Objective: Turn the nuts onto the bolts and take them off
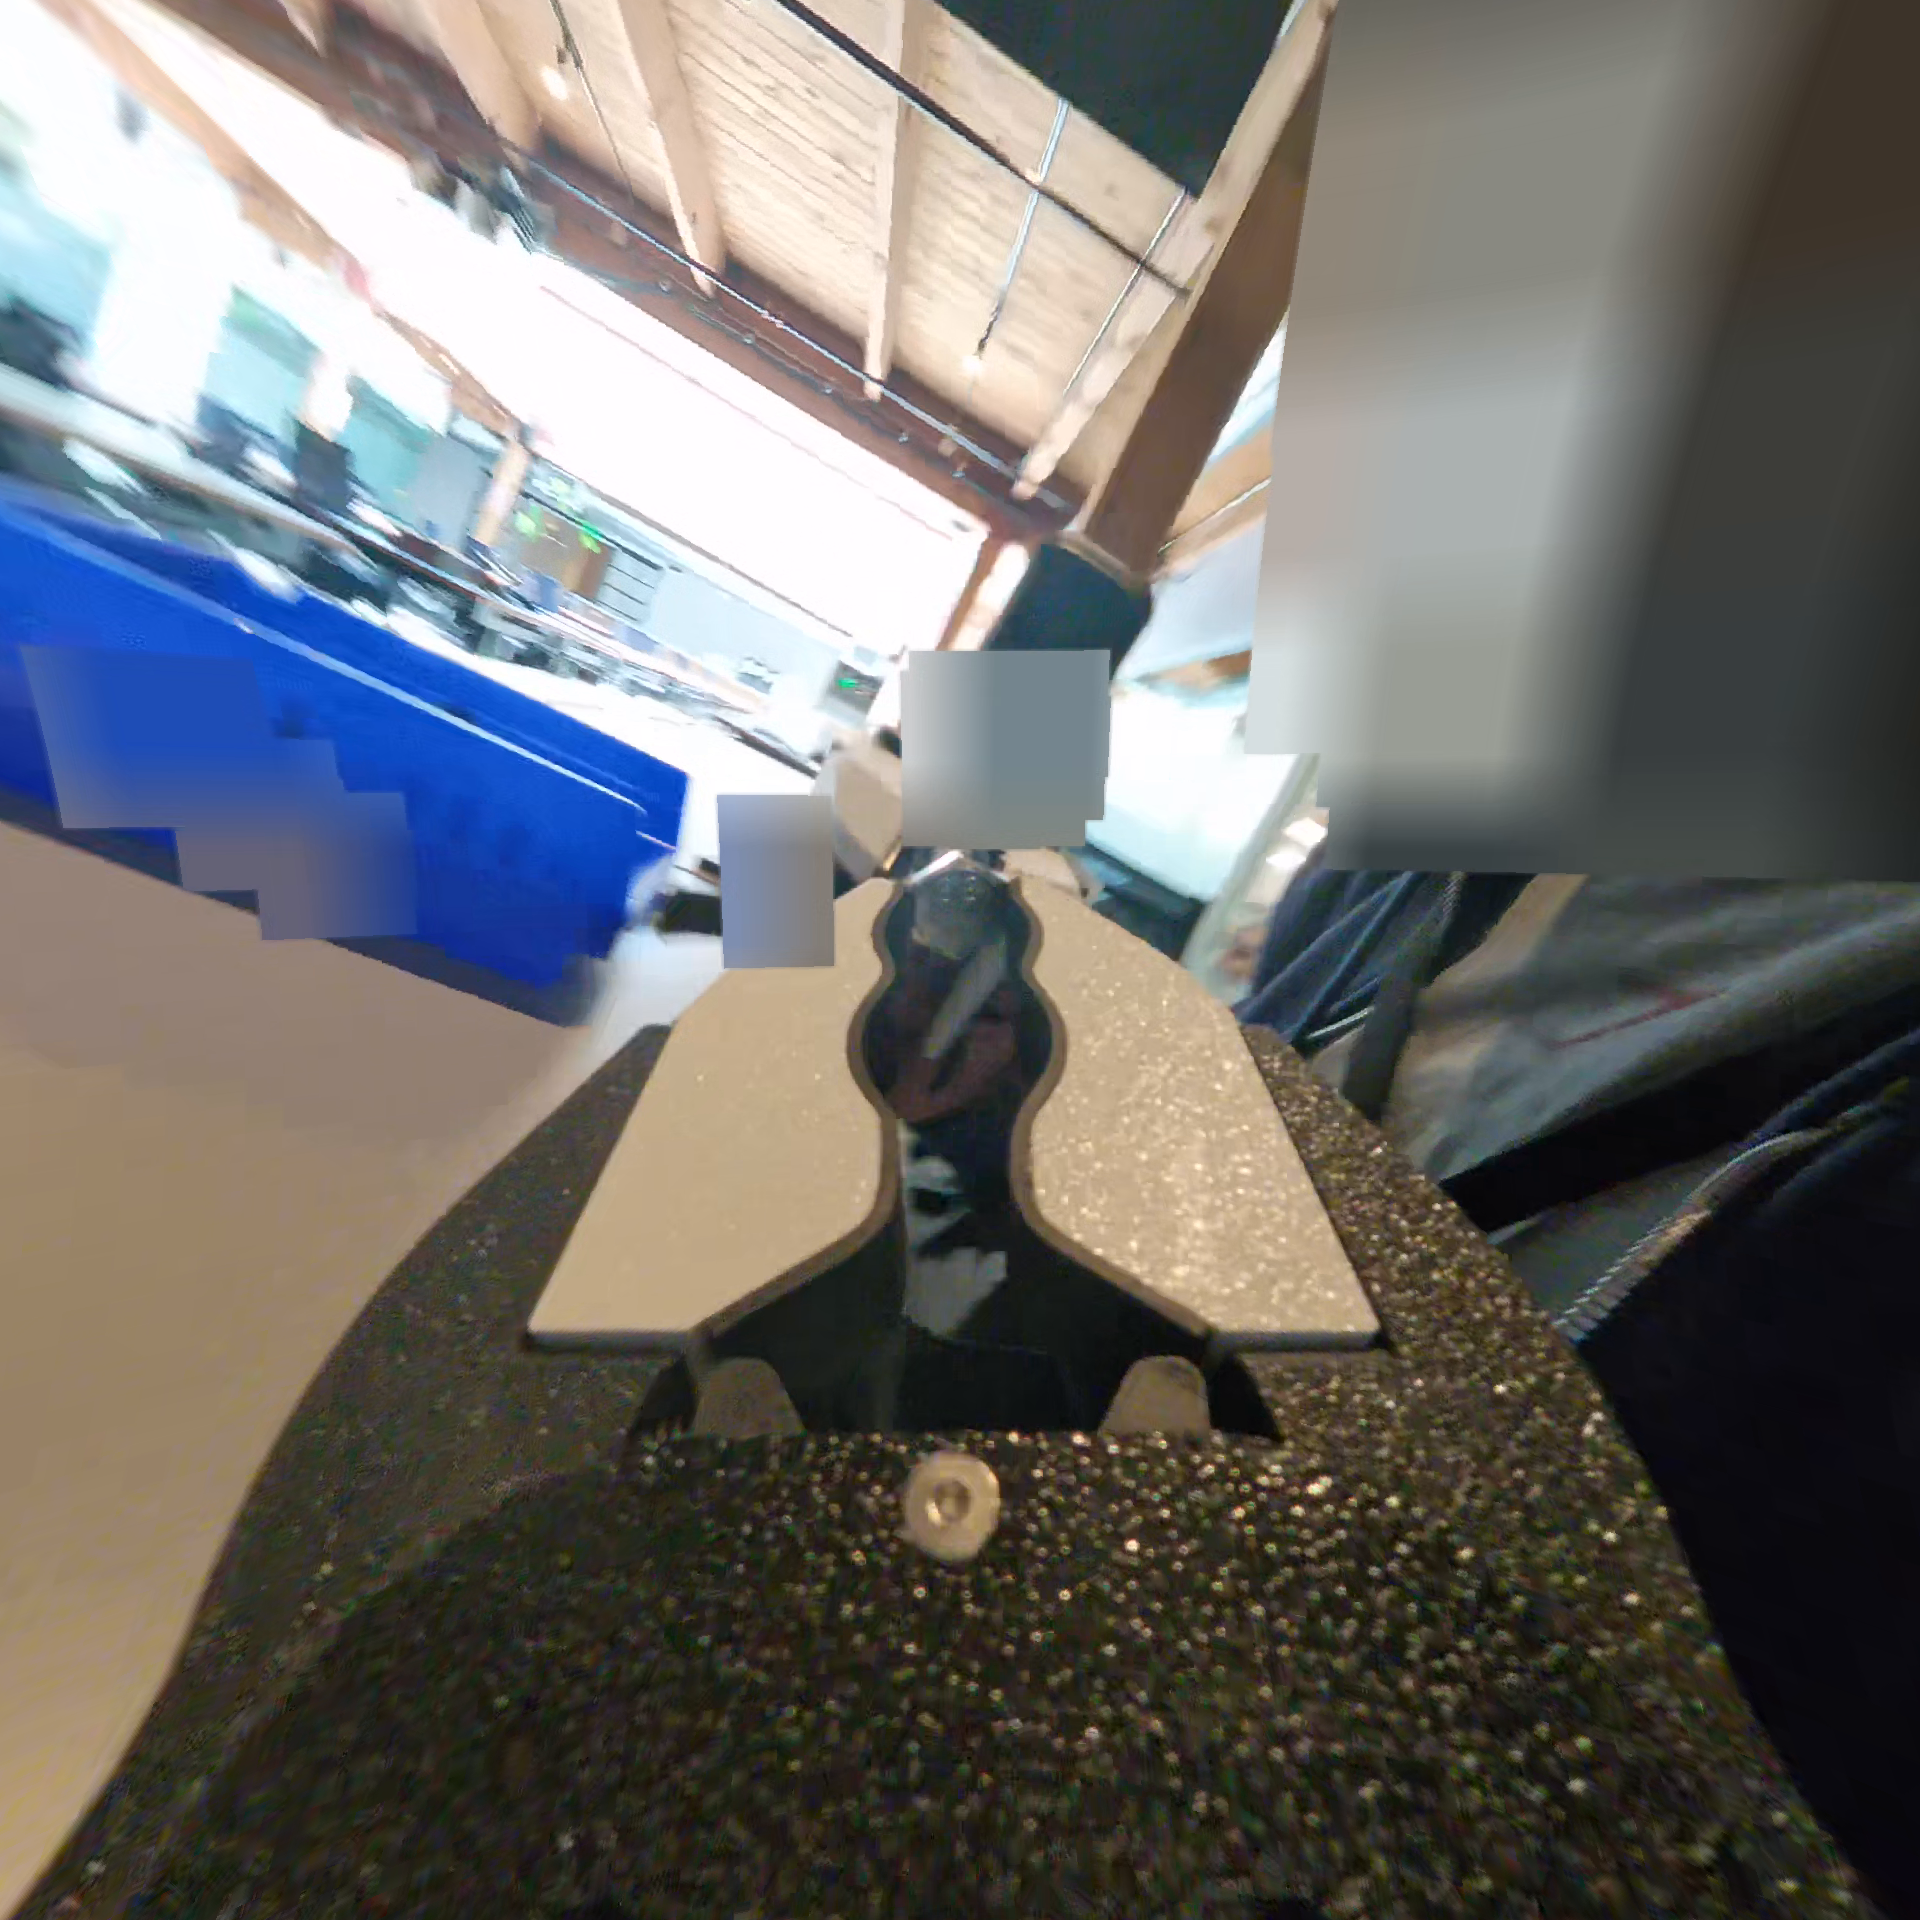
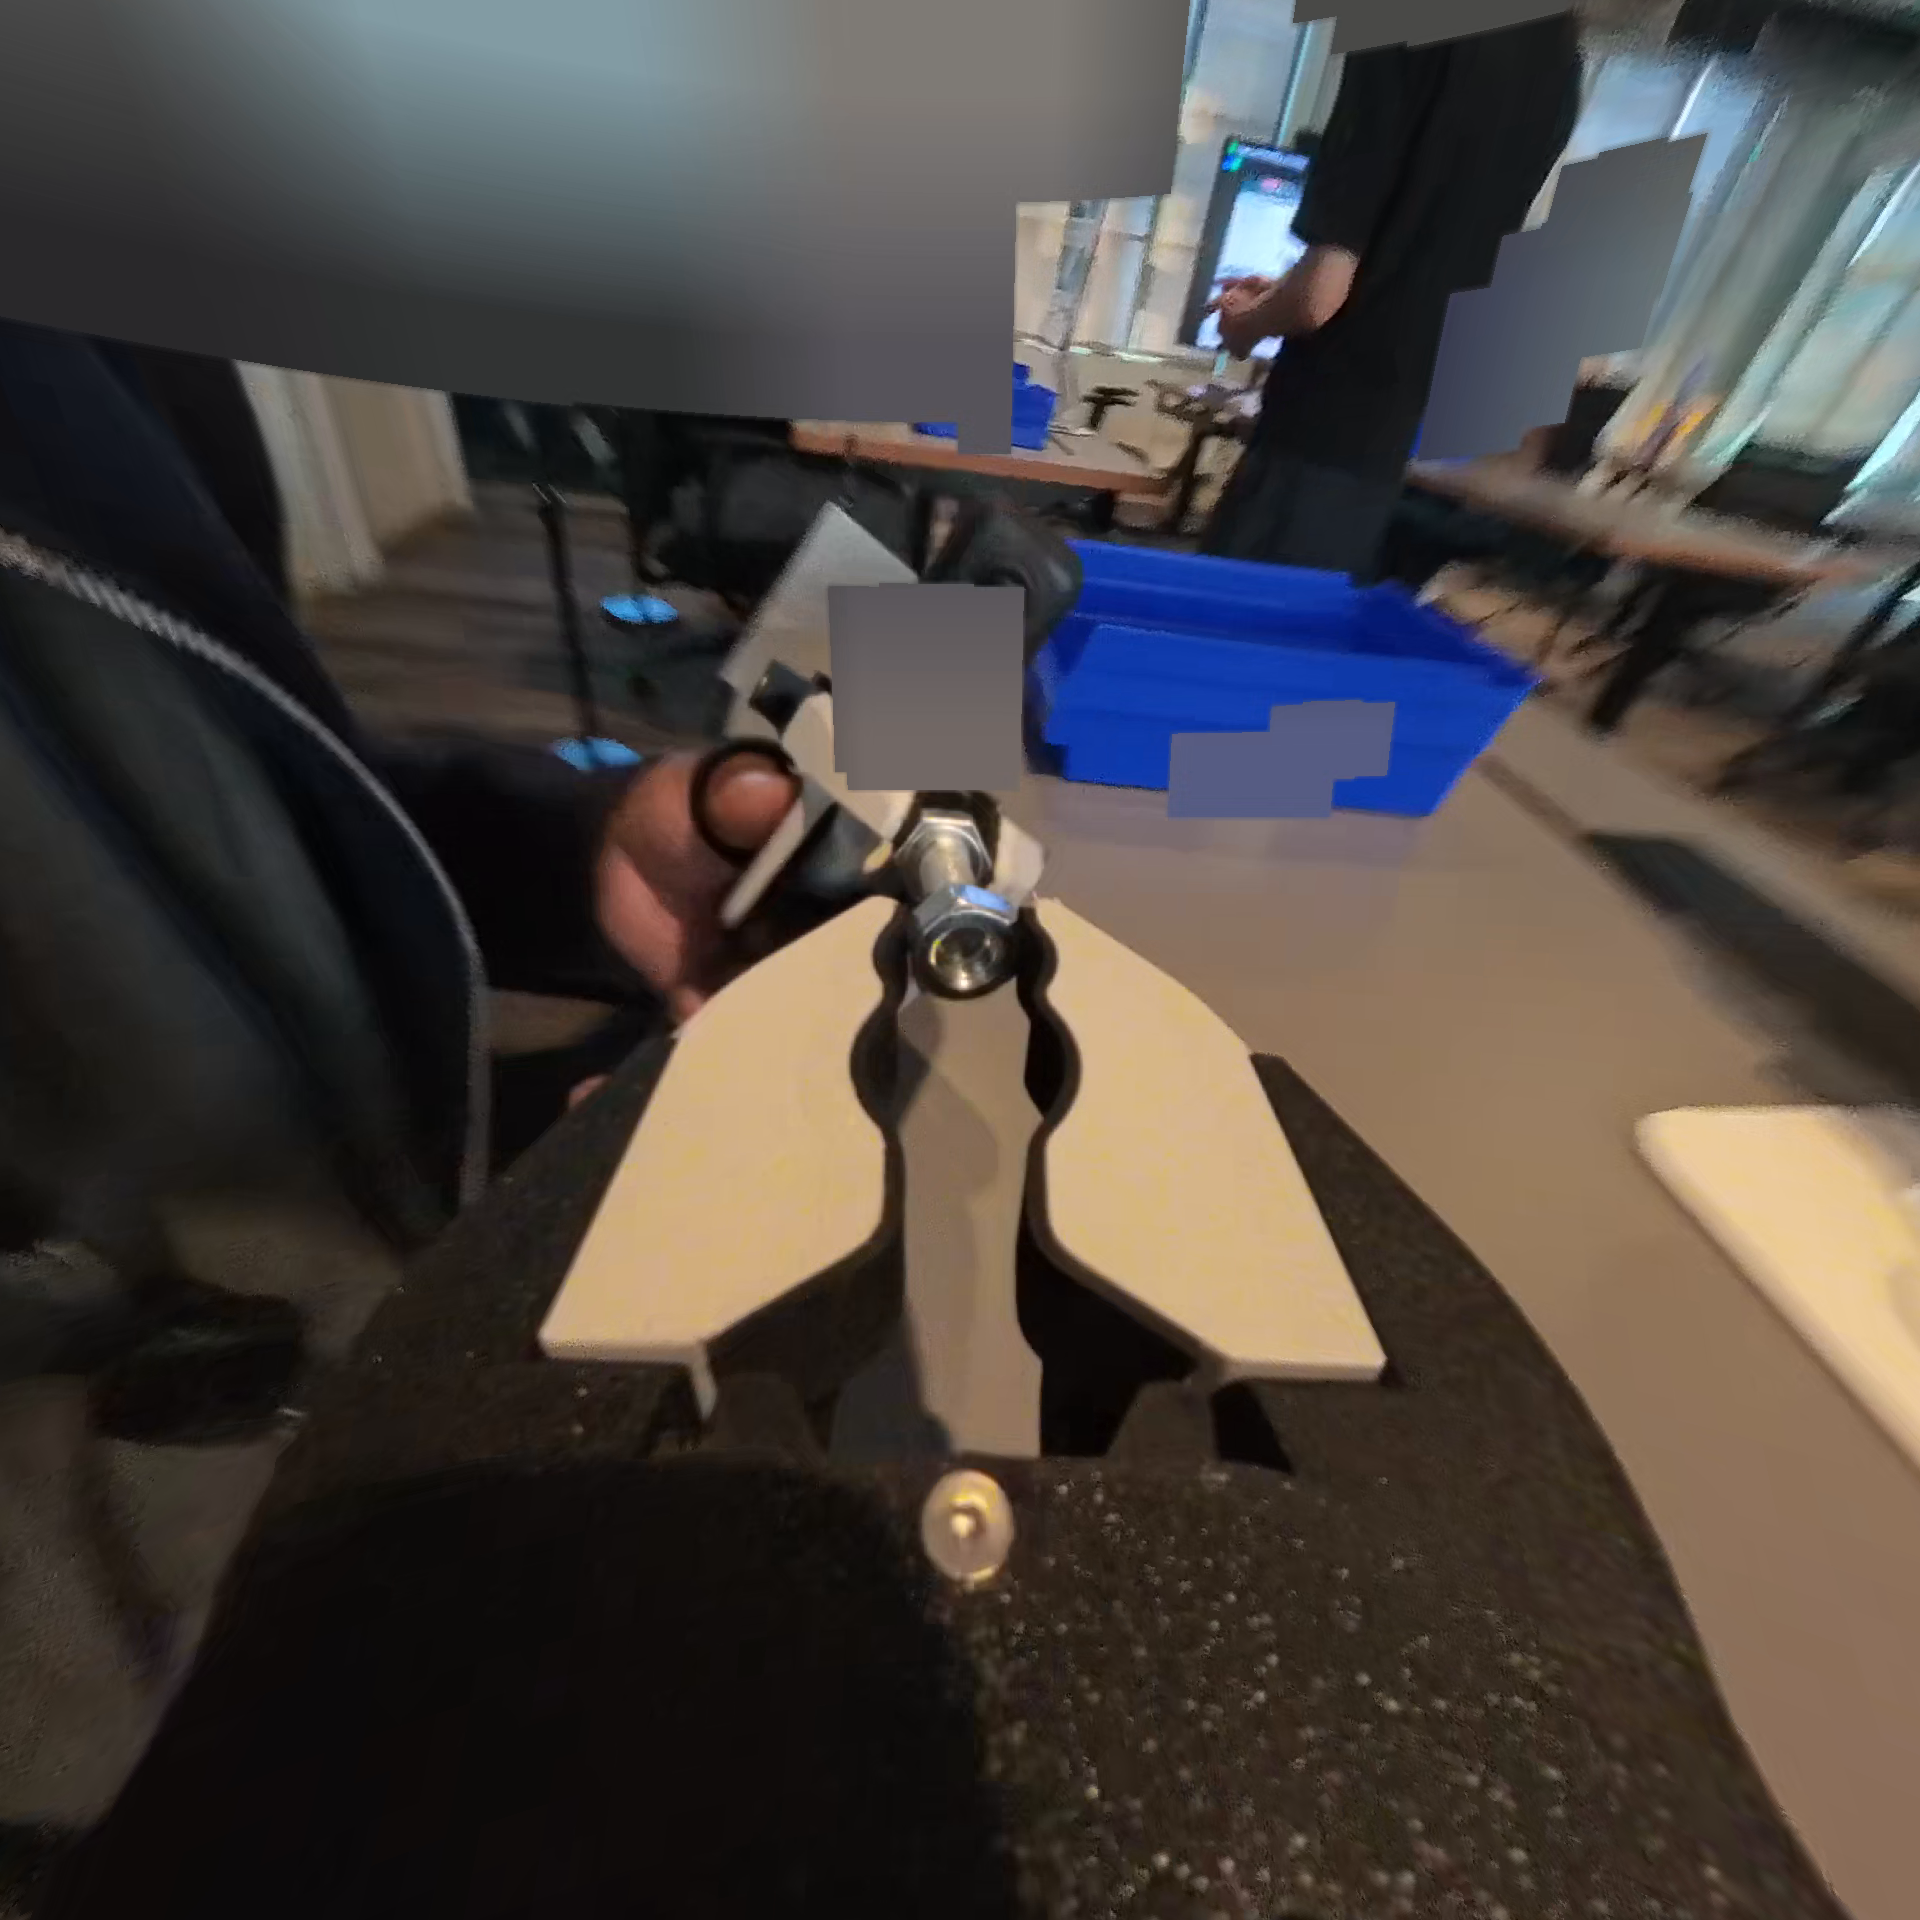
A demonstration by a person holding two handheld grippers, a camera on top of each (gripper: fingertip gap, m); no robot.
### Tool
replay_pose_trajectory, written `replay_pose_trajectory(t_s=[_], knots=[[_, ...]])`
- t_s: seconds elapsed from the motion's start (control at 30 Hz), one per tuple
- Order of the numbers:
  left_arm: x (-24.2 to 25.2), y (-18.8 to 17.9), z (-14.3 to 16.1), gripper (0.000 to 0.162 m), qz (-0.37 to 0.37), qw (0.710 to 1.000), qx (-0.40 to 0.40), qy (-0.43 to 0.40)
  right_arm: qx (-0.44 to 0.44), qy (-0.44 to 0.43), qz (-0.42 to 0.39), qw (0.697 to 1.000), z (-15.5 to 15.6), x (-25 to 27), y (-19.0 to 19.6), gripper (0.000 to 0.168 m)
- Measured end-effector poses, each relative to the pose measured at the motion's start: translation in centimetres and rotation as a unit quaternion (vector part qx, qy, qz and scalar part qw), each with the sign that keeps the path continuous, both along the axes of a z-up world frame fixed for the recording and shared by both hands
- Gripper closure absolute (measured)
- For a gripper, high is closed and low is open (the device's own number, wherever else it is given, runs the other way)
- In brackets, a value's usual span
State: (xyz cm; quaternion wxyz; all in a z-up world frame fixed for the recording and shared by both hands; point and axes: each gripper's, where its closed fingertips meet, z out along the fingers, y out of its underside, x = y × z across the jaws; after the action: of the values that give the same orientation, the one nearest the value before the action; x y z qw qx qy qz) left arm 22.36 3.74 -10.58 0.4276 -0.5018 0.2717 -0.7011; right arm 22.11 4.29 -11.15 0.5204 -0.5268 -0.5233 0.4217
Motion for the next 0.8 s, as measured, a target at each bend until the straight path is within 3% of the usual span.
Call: replay_pose_trajectory(t_s=[0.13,0.2,0.3,0.4,0.53,0.67,0.8], knots=[[0.2,-0.3,-0.3,0.146,-0.113,0.980,-0.146,-0.078,0.203,-0.052,-0.046,0.977,0.0,0.3,-0.2,0.149],[0.2,-0.3,-0.3,0.146,-0.125,0.973,-0.165,-0.099,0.221,-0.058,-0.058,0.972,0.1,0.2,-0.2,0.149],[0.1,-0.1,-0.3,0.146,-0.104,0.980,-0.140,-0.091,0.161,-0.036,-0.049,0.985,0.1,0.2,-0.2,0.146],[-0.2,0.3,0.0,0.146,-0.058,0.992,-0.092,-0.069,0.086,-0.023,-0.059,0.994,0.0,0.4,0.8,0.122],[-0.9,0.8,0.4,0.146,0.022,0.999,-0.004,-0.030,-0.053,0.021,-0.031,0.998,0.3,0.5,1.0,0.118],[-1.1,0.9,0.3,0.146,0.098,0.987,0.116,0.049,-0.254,0.062,0.058,0.964,0.3,0.2,0.2,0.117],[-1.1,0.6,0.5,0.146,0.125,0.970,0.188,0.089,-0.311,0.081,0.069,0.944,0.3,0.2,0.3,0.120]])
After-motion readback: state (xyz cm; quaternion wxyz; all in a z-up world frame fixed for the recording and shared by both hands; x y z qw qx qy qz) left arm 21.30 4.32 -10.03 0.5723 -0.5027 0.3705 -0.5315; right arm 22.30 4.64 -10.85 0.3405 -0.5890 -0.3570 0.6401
